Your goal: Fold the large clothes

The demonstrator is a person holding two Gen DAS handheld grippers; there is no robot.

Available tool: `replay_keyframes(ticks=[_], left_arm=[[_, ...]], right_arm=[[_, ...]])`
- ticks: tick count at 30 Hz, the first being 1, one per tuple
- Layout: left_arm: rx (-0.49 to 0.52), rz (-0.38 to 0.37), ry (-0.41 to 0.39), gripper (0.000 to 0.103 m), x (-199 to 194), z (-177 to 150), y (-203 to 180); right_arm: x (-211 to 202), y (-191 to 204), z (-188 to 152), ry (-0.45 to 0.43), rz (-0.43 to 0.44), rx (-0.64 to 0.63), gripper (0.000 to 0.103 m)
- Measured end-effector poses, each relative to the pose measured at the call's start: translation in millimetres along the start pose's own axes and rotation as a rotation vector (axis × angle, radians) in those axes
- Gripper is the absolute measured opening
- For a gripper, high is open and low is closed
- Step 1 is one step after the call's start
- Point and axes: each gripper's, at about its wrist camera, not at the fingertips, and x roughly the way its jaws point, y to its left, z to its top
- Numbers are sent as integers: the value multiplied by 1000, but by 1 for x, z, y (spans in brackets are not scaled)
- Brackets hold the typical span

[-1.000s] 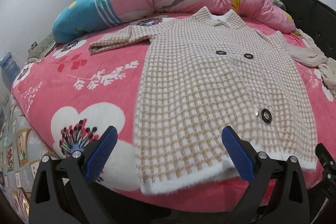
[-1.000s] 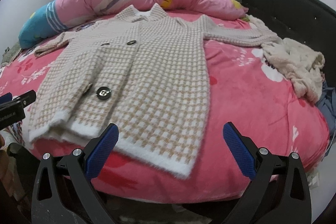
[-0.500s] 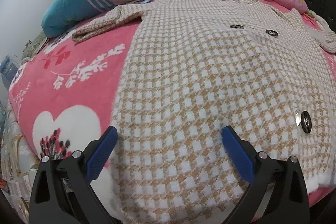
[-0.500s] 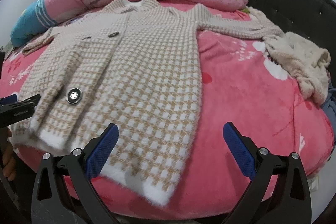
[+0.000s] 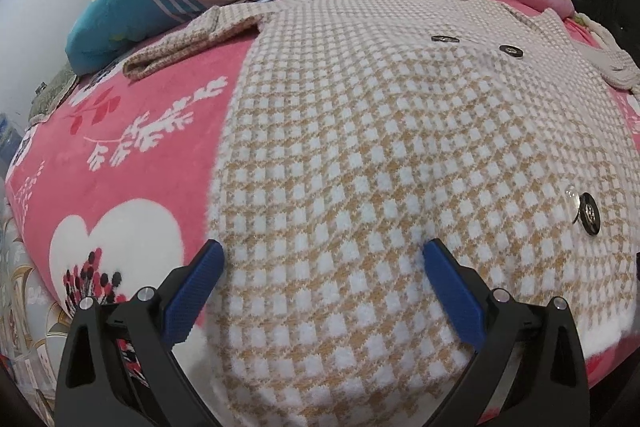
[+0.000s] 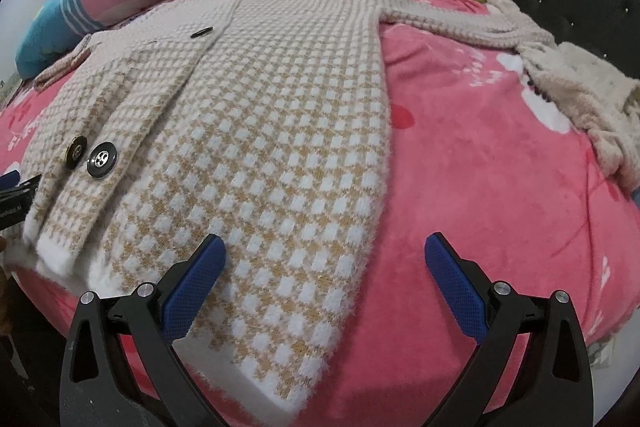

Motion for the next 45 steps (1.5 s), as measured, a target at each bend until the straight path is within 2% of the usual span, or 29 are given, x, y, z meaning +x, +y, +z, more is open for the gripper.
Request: replay_keyframes(ticks=[9,13,17,21,25,27,29,33,36,39,42,45], left_arm=[[10,-8,0,98,1,1,2],[0,-24,-48,98,-13,-2,10],[-13,-22,-117,98,-34,-15,24],[-60,-86,-148,97,-52,-34,46],[-99,-174,-121,81,-49,-43,60],[-135,-236,-86,65,-39,-42,66],[-170,-301,-64,59,-29,-38,70],[-256,-375,-49,51,-6,-22,84],[-287,-406,-46,46,6,-11,89],[-313,-425,-42,38,10,-7,94],[-314,-484,-34,30,1,-18,98],[-327,-536,-15,29,-5,-39,104]], right_arm=[[4,-2,-2,-16,19,-10,95],[3,-6,-6,-38,50,-26,95],[-1,-30,-12,-51,195,45,95],[-10,-49,-16,-63,328,95,93],[-10,-61,-16,-28,394,130,80],[-6,-67,-12,-10,423,153,70],[1,-73,-4,11,460,184,64],[26,-79,17,48,477,226,50],[44,-76,34,67,495,257,47],[45,-74,37,86,503,283,46],[34,-74,22,121,554,286,41],[18,-79,-3,144,592,298,38]])
